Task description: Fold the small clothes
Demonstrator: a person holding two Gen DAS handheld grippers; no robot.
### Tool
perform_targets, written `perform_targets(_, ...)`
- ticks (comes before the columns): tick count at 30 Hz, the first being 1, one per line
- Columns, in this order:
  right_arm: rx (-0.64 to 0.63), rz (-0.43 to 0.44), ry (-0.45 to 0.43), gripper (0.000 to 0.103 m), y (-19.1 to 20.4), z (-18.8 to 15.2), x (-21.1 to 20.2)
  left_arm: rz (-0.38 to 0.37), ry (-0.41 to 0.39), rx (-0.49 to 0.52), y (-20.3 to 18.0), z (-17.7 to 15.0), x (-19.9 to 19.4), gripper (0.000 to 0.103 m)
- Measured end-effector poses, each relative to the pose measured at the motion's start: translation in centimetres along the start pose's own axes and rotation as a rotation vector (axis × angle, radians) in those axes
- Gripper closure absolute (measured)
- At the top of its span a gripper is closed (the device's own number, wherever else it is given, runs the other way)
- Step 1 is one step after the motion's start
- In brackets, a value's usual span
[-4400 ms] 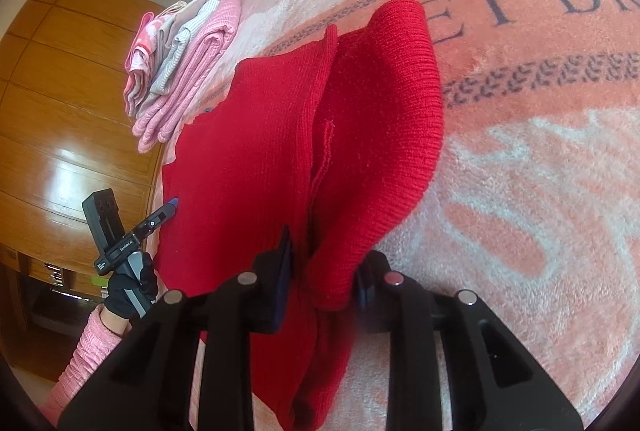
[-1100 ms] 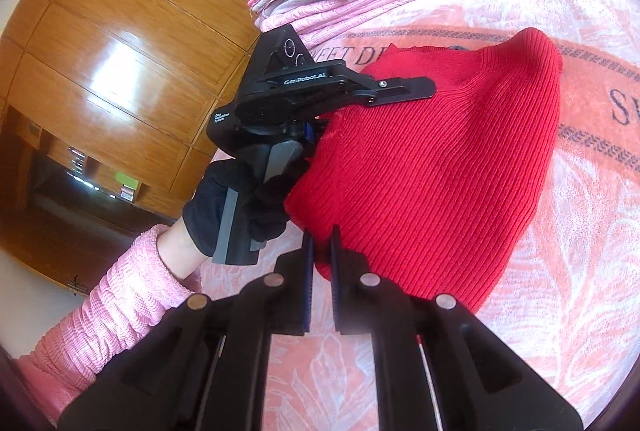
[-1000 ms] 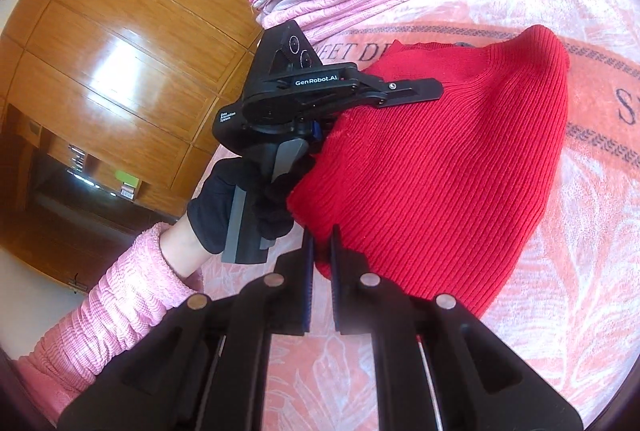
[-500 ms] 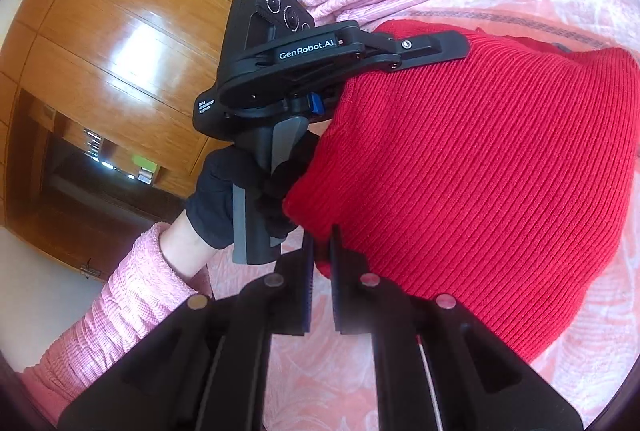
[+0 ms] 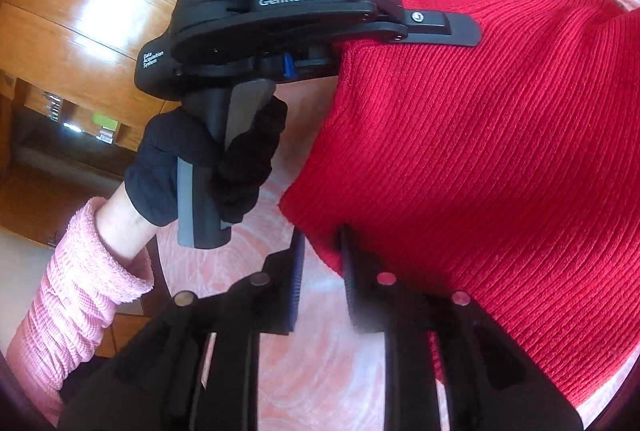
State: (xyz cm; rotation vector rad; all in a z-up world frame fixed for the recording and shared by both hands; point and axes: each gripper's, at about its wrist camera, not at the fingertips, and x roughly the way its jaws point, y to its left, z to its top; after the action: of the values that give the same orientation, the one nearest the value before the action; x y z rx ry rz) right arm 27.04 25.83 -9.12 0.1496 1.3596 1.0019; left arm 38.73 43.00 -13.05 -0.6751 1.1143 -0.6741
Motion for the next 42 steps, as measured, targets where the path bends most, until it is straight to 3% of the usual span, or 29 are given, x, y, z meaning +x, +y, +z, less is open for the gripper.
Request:
perform_targets(1, -0.001, 0.012, 0.001, 0.068, 0.0, -0.3, -0.4, -0.01, -0.002, -0.003, 0.0, -0.4, -0.4, 0.078)
perform_targets(3, -0.009, 0.017, -0.016, 0.06, -0.1, -1.0, -1.9, -0.012, -0.005, 0.011, -0.4, -1.5, -1.4, 0.069)
perform_targets(6, 0.006, 0.003, -0.049, 0.055, -1.0, -2.5, -5.1, -0.026, 0.015, 0.01, -0.5, -3.9, -2.6, 0.063)
perform_targets(12, 0.138, -0.116, -0.132, 0.052, -5.7, -6.6, -11.2, 0.009, 0.05, 0.018, -1.1, -7.6, -4.0, 0.059)
perform_targets(17, 0.285, -0.119, -0.081, 0.05, -9.7, -7.8, -10.0, 0.031, 0.059, 0.049, -1.6, -9.1, -4.2, 0.06)
perform_targets(20, 0.318, -0.027, -0.055, 0.06, -10.6, -8.0, -8.6, 0.043, 0.059, 0.053, -1.9, -9.3, -4.1, 0.06)
perform_targets(22, 0.284, -0.057, -0.052, 0.074, -10.0, -7.7, -8.1, 0.054, 0.063, 0.062, -2.2, -9.2, -3.9, 0.06)
perform_targets(25, 0.304, -0.091, -0.044, 0.084, -10.4, -8.2, -8.4, 0.069, 0.071, 0.067, -2.1, -9.5, -3.6, 0.062)
perform_targets(31, 0.28, -0.127, -0.02, 0.083, -10.2, -8.3, -8.4, 0.066, 0.071, 0.061, -1.6, -9.7, -3.7, 0.064)
perform_targets(34, 0.255, -0.133, -0.019, 0.069, -9.5, -8.2, -9.1, 0.071, 0.084, 0.045, -1.7, -9.2, -3.9, 0.063)
perform_targets(36, 0.232, -0.16, -0.037, 0.065, -9.3, -8.1, -9.9, 0.087, 0.082, 0.031, -1.6, -8.7, -4.7, 0.058)
perform_targets(42, 0.249, -0.172, -0.127, 0.062, -10.4, -7.4, -12.9, 0.153, -0.061, 0.009, -1.1, -4.7, -8.2, 0.049)
